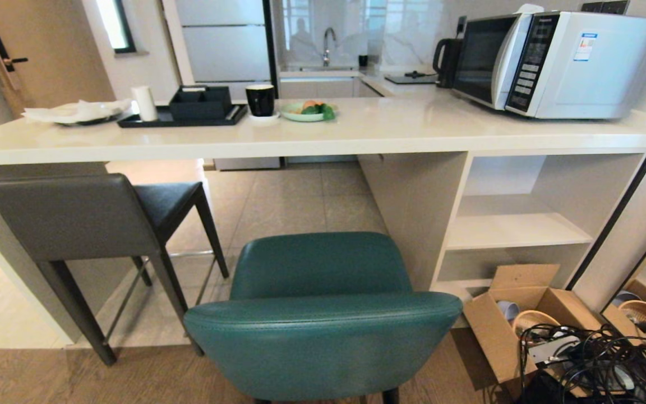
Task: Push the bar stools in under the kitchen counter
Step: Pull the gray chair out from under the dining table
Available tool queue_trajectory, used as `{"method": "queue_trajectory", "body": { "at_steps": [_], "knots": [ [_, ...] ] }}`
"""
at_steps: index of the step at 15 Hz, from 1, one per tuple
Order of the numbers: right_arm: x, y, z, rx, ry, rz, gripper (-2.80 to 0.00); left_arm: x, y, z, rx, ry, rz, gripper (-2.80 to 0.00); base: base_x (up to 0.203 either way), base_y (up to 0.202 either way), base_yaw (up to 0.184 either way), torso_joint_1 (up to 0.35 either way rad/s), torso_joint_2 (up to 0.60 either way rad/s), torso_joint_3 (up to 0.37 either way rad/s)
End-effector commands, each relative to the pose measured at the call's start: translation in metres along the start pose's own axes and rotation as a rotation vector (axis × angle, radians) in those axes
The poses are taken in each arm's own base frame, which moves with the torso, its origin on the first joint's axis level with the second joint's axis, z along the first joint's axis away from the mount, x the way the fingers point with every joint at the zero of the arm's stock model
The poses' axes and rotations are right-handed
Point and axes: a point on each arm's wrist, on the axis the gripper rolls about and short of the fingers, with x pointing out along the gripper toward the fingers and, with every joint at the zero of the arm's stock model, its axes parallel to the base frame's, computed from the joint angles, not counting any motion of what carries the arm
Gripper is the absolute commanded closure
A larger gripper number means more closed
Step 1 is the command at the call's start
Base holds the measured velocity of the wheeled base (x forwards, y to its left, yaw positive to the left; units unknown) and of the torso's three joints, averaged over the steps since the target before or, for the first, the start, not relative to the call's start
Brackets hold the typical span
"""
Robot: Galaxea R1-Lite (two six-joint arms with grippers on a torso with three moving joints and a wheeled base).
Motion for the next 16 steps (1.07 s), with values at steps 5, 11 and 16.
{"method": "queue_trajectory", "body": {
  "at_steps": [5, 11, 16],
  "knots": [
    [0.009, 0.004, -0.023, -0.043, 0.021, 0.109, 0.00, 0.002, 0.001, -0.014, 0.032, 0.069, 0.049, 0.00, 0.000, 0.000, 0.000, 0.000, 0.00, 0.000],
    [0.009, 0.005, -0.027, -0.092, 0.055, 0.137, 0.00, 0.002, 0.001, -0.015, 0.025, 0.076, 0.050, 0.00, 0.000, 0.000, 0.000, 0.000, 0.00, 0.000],
    [0.009, 0.005, -0.027, -0.067, 0.055, 0.131, 0.00, 0.002, 0.001, -0.015, 0.030, 0.075, 0.047, 0.00, 0.000, 0.000, 0.000, 0.000, 0.00, 0.000]
  ]
}}
